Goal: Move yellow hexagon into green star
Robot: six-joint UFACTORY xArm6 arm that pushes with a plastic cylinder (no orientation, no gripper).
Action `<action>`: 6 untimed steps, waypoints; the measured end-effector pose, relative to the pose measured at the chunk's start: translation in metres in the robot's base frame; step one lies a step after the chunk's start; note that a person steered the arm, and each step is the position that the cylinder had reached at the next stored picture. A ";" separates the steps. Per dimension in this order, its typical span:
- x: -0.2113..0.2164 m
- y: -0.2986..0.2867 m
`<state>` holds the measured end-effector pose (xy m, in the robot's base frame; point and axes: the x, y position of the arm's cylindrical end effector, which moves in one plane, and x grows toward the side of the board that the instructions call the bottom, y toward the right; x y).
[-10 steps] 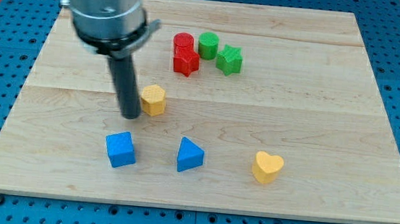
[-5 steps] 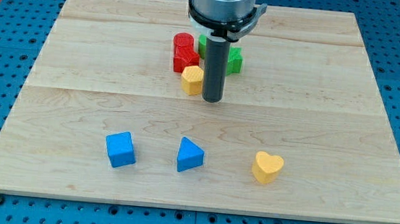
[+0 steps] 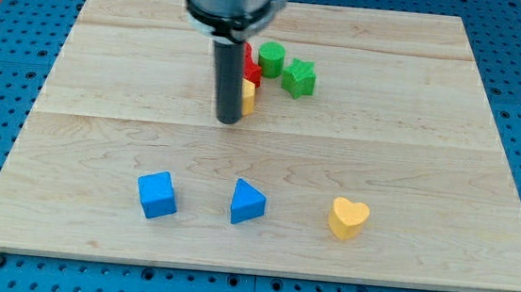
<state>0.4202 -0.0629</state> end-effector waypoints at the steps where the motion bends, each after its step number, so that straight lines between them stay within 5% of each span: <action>1: -0.003 -0.029; 2: -0.039 -0.038; 6: 0.011 0.075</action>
